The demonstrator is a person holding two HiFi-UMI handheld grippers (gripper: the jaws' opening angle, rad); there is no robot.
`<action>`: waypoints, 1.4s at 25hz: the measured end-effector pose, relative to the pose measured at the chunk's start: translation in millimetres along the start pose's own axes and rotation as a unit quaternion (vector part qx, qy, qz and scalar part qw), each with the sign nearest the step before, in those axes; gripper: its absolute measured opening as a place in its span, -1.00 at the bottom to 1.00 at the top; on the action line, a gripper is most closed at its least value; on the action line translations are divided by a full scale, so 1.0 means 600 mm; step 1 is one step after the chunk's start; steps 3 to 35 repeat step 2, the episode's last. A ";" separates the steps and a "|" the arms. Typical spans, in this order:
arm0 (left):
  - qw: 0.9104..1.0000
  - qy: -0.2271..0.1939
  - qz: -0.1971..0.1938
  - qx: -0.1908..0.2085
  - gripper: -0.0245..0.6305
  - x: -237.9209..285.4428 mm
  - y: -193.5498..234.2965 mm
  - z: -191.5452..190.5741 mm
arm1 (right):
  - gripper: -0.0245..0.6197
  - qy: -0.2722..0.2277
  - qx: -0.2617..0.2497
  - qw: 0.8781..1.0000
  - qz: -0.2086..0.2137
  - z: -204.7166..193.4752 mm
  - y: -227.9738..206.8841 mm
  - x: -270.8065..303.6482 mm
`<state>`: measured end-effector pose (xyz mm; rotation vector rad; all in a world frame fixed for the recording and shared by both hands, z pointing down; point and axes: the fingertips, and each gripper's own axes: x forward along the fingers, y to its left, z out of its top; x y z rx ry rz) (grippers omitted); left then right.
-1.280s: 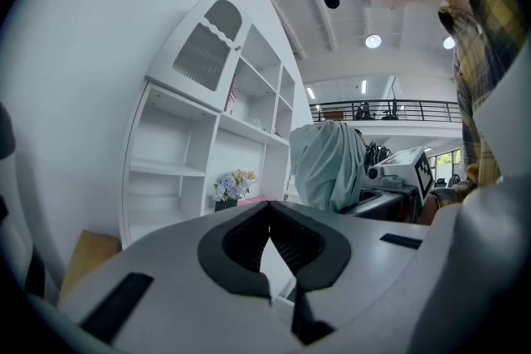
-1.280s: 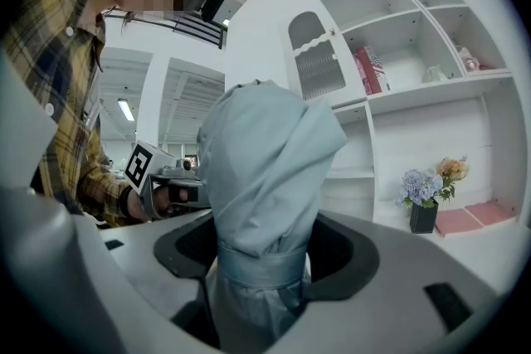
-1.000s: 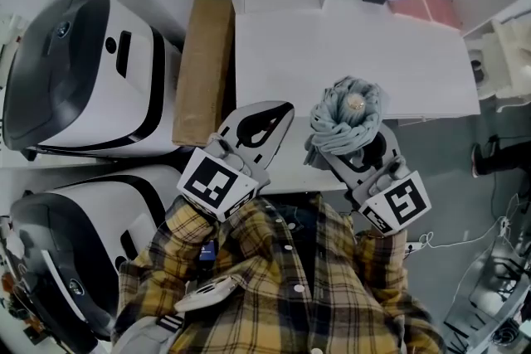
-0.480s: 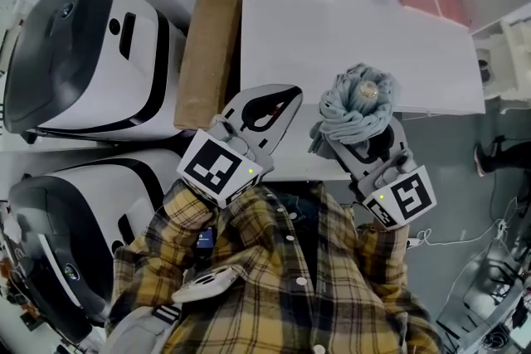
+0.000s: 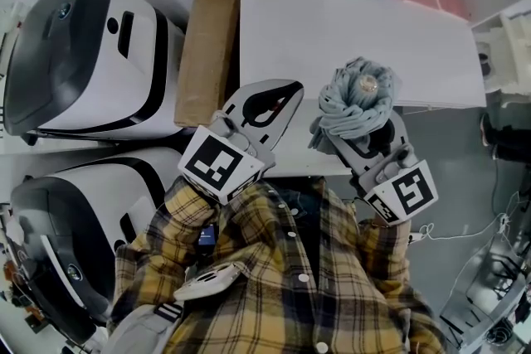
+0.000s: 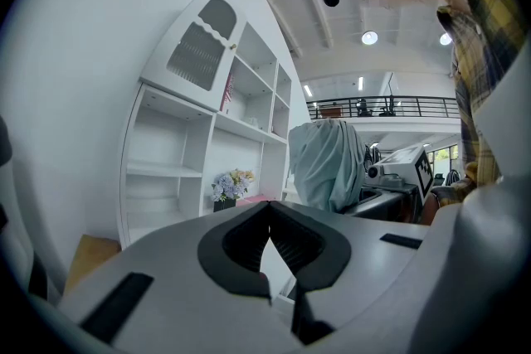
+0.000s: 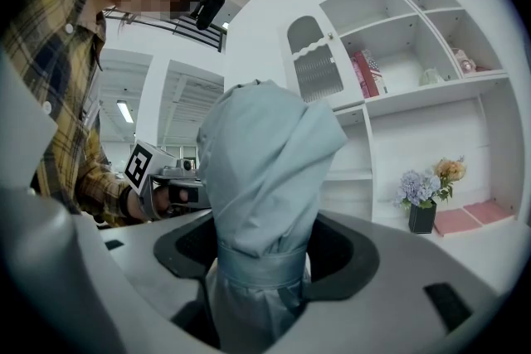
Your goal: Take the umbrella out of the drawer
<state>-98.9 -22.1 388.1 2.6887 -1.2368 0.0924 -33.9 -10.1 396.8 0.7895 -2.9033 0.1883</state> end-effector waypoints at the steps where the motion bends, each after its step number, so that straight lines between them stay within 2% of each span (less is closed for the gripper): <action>1: 1.000 0.000 0.000 0.000 -0.86 0.000 0.000 0.000 | 0.05 0.000 0.000 1.000 0.000 0.000 0.000 0.000; 35: 1.000 0.000 0.000 0.001 -0.86 0.000 0.000 0.000 | 0.05 -0.001 0.000 1.000 0.001 0.000 0.000 0.000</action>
